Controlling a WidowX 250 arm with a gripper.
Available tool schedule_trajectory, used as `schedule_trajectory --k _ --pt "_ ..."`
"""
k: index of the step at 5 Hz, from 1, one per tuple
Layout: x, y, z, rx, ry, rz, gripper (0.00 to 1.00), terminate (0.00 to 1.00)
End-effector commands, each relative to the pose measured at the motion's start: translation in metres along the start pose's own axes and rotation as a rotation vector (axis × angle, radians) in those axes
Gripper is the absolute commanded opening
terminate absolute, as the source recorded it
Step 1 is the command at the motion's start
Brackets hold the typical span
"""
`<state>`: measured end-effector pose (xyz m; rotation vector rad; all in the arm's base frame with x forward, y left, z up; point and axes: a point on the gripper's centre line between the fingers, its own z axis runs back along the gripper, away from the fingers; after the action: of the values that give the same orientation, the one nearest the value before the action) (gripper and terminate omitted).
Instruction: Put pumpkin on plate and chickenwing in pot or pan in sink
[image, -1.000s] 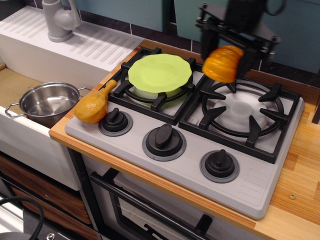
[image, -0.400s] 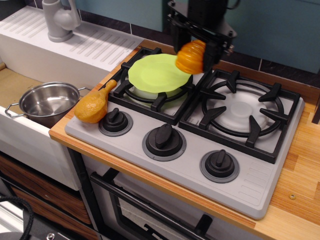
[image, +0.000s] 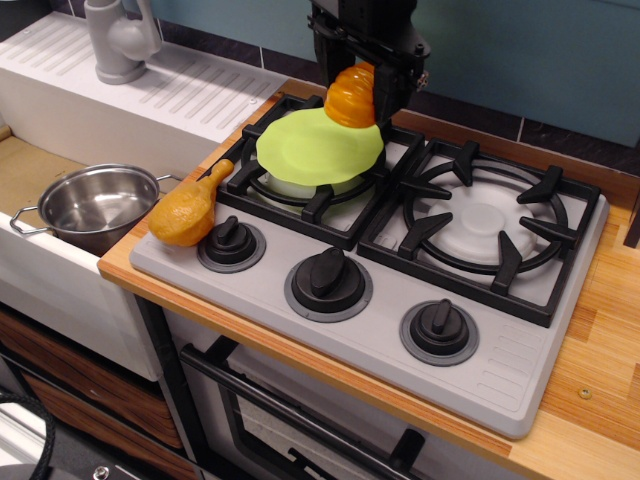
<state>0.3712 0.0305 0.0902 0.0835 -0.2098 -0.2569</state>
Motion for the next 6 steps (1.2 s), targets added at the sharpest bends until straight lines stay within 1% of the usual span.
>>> schedule_trajectory --k 1,2,3,5,6 --pt "0.014 0.026 -0.004 0.004 -0.065 -0.031 0.00 0.00" --pt "0.011 0.027 -0.014 0.002 -0.065 -0.024 0.00 0.00" --pt "0.009 0.018 -0.008 0.020 -0.025 -0.009 1.00 0.00" --pt "0.011 -0.004 0.019 0.034 0.042 0.029 1.00 0.00" --pt "0.010 -0.008 0.043 0.030 0.080 0.026 1.00 0.00"
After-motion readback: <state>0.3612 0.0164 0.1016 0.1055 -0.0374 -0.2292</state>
